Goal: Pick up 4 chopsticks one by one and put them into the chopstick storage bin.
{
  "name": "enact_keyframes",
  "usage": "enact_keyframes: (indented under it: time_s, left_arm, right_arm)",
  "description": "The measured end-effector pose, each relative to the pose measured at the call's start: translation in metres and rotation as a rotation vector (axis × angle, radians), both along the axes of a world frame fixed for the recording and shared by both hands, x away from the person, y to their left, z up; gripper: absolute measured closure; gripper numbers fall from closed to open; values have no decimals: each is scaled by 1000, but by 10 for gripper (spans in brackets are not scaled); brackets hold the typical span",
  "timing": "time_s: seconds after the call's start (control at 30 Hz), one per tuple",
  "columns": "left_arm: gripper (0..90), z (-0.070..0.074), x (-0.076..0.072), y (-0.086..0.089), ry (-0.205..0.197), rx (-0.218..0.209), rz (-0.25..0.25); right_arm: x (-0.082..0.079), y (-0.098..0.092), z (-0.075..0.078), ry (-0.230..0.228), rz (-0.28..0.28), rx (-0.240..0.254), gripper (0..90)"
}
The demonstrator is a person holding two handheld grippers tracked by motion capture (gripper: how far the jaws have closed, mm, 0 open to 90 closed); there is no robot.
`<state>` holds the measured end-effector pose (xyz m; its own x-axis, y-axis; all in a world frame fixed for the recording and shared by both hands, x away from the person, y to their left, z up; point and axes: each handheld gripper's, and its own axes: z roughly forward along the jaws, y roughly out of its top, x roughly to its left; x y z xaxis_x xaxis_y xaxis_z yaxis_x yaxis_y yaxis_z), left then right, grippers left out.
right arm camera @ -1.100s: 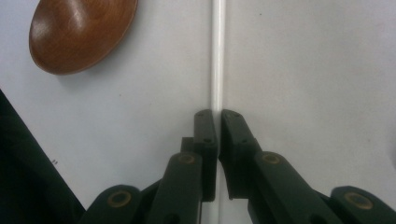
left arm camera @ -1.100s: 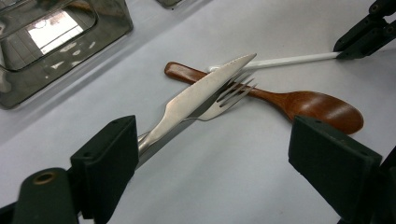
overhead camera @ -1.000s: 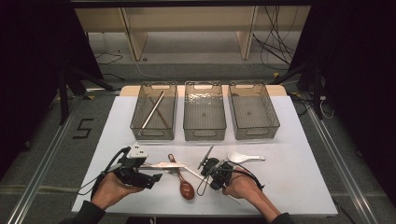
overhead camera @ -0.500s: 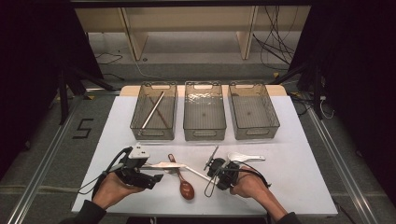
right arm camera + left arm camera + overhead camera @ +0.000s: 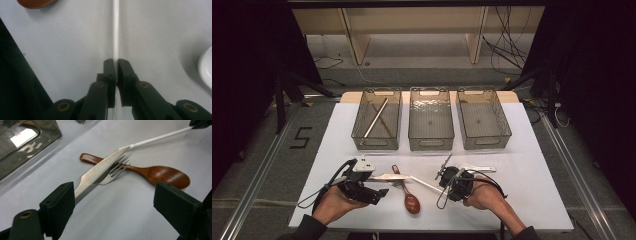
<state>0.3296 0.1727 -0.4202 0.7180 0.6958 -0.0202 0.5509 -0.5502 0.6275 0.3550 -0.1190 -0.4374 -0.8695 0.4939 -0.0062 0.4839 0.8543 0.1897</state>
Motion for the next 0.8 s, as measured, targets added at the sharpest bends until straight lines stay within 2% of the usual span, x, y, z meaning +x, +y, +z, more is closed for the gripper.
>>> enact_keyframes:
  time_s: [0.2,0.37,0.47,0.57,0.8]
  left_arm:
    - [180,-2,0,-16,4,1,-56]
    - [189,-7,6,-38,7,8,-113]
    - [207,-9,9,-54,5,10,-161]
    - [214,-11,14,-64,8,29,-205]
    - [262,-20,30,-86,30,41,-281]
  right_arm:
    - [-2,-2,6,-7,9,9,863]
    - [-3,-5,6,-5,28,5,863]
    - [-3,-6,8,1,19,12,864]
    - [-4,-6,10,-1,26,13,863]
    - [-6,-5,14,-5,36,21,863]
